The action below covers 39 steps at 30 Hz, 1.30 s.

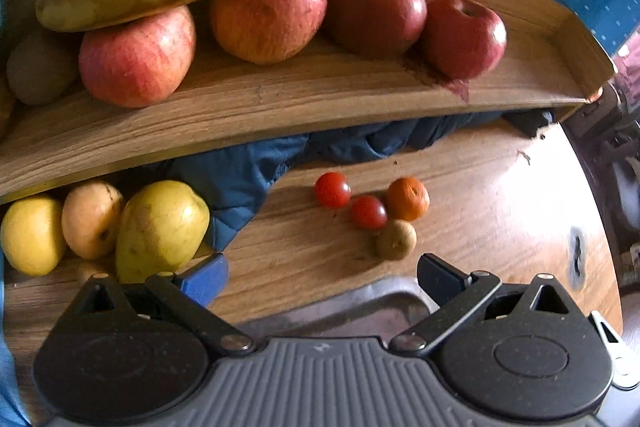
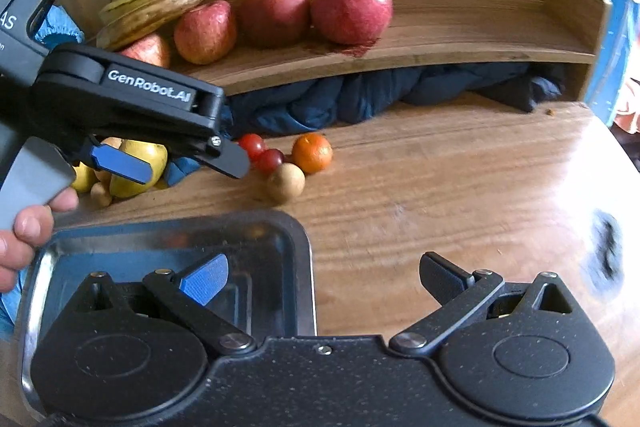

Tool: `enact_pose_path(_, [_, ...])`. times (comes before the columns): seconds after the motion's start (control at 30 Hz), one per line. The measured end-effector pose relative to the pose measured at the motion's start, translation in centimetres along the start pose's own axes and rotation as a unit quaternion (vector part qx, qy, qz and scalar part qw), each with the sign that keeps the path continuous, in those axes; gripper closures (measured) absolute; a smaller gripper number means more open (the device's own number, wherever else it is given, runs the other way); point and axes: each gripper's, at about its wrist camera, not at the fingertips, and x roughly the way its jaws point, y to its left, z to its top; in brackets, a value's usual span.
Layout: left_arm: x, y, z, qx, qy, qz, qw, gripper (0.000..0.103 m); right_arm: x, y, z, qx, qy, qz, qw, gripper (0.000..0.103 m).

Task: Organize fruits
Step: 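Move the left tool toward the cherry tomatoes while the right tool reaches the small round fruit, then close the left tool on a cherry tomato while the right tool grasps the small round fruit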

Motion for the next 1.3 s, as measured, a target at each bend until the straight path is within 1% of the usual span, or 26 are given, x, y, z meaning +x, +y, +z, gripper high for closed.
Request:
enact_pose_path(0.07, [0.3, 0.0, 0.4, -0.009, -0.003, 0.0, 1.0, 0.001, 0.8, 0.0, 0.7, -0.008, 0.002, 0.003, 1.0, 0.002])
enact_pose_path(0.17, [1.2, -0.4, 0.9, -0.013, -0.006, -0.001, 0.9999, 0.001, 1.8, 0.0, 1.6, -0.018, 0.001, 0.008, 1.0, 0.007])
enact_pose_path(0.23, [1.5, -0.6, 1.0, -0.012, -0.007, -0.005, 0.9999, 0.003, 2.3, 0.0, 2.1, -0.024, 0.0, 0.014, 1.0, 0.012])
enact_pose_path(0.33, [2.1, -1.1, 1.2, -0.011, -0.003, -0.014, 0.9998, 0.009, 3.0, 0.0, 2.7, -0.031, -0.002, 0.021, 0.999, 0.017])
enact_pose_path(0.5, [3.1, -1.5, 1.5, -0.016, 0.003, -0.024, 0.9996, 0.018, 4.1, -0.3, 3.3, -0.033, 0.003, 0.039, 0.999, 0.018])
enact_pose_path(0.63, [3.7, -1.3, 1.9, -0.031, 0.009, -0.027, 0.9991, 0.026, 4.8, -0.1, 3.5, -0.041, 0.007, 0.052, 0.998, 0.023])
enact_pose_path(0.73, [4.2, -1.0, 2.2, -0.04, 0.013, -0.034, 0.9985, 0.035, 5.3, 0.1, 3.8, -0.049, 0.01, 0.057, 0.997, 0.028])
enact_pose_path(0.8, [4.3, -0.9, 2.4, -0.044, 0.015, -0.039, 0.9981, 0.043, 5.7, 0.3, 4.0, -0.052, 0.012, 0.06, 0.997, 0.029])
enact_pose_path(0.9, [4.5, -0.8, 2.6, -0.05, 0.02, -0.048, 0.9974, 0.046, 6.0, 0.4, 4.3, -0.056, 0.011, 0.065, 0.996, 0.032])
enact_pose_path(1.03, [4.6, -0.6, 2.8, -0.056, 0.024, -0.058, 0.9965, 0.049, 6.2, 0.6, 4.5, -0.06, 0.008, 0.068, 0.996, 0.041])
enact_pose_path(1.2, [4.6, -0.5, 2.9, -0.057, 0.028, -0.068, 0.9957, 0.056, 6.4, 0.8, 4.6, -0.062, 0.005, 0.067, 0.996, 0.048])
enact_pose_path(1.3, [4.7, -0.5, 2.9, -0.057, 0.029, -0.071, 0.9954, 0.058, 6.3, 0.9, 4.6, -0.066, 0.005, 0.069, 0.995, 0.055])
